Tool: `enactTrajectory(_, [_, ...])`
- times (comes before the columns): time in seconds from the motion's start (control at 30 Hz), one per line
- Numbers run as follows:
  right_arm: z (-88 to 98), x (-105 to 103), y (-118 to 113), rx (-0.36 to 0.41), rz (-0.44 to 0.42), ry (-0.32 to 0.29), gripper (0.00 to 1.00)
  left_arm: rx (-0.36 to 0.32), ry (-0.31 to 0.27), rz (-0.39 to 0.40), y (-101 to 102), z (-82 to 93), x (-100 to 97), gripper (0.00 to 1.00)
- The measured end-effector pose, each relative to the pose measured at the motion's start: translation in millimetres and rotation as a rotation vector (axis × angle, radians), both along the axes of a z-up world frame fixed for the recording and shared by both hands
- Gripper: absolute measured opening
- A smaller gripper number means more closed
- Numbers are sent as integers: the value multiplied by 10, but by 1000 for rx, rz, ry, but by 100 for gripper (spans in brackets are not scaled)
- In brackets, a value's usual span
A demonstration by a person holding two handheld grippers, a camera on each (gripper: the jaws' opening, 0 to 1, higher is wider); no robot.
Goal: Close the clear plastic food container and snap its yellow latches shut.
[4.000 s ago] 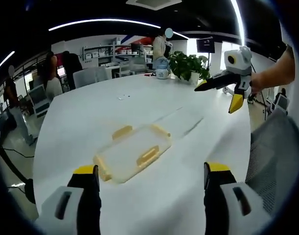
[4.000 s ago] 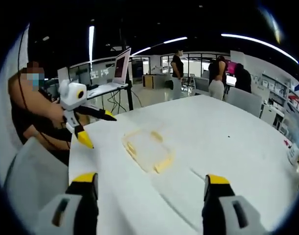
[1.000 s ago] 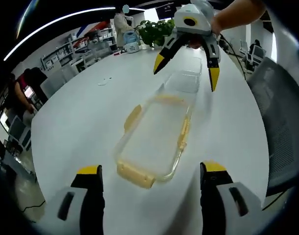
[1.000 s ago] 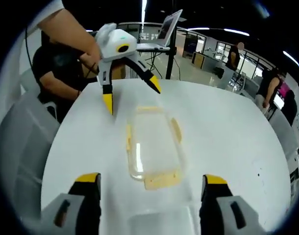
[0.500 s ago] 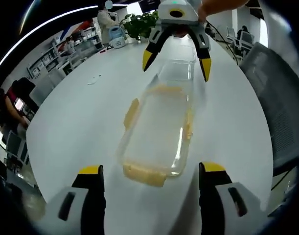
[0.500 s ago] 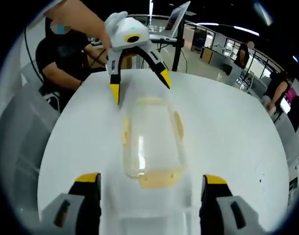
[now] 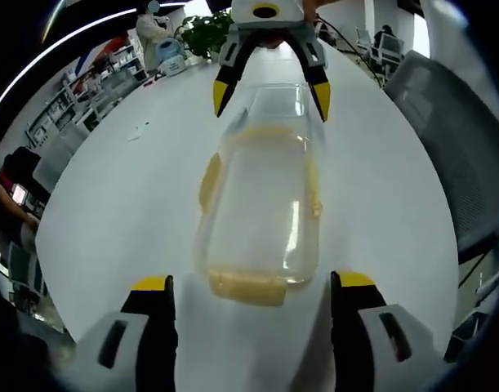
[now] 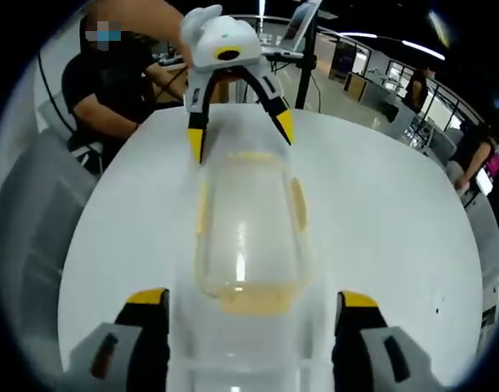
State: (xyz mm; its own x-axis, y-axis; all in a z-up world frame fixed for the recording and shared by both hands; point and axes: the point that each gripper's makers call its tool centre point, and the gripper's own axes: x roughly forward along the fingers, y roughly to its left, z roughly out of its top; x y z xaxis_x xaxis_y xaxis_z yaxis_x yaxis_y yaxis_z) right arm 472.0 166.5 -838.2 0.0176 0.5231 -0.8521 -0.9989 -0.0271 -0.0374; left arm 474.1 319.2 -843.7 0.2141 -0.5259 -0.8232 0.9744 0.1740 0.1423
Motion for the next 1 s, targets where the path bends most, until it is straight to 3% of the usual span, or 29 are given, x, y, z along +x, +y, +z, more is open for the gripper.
enactTrajectory(0.5, [-155,-35,64,-45,33,38,82,33,34,-52,29,-99,39,74])
enactTrajectory(0.57, [-173,-56,72,-47,23,66,82,30,37,-52,36,-97,54,74])
enactTrajectory(0.63, [-175,-37,75,-47,41,45,81,30,38,-60,32,-97,57,73])
enactTrajectory(1.0, [-237,7,94,-68,31,77,79,39,66,-114,8,-107,44,67])
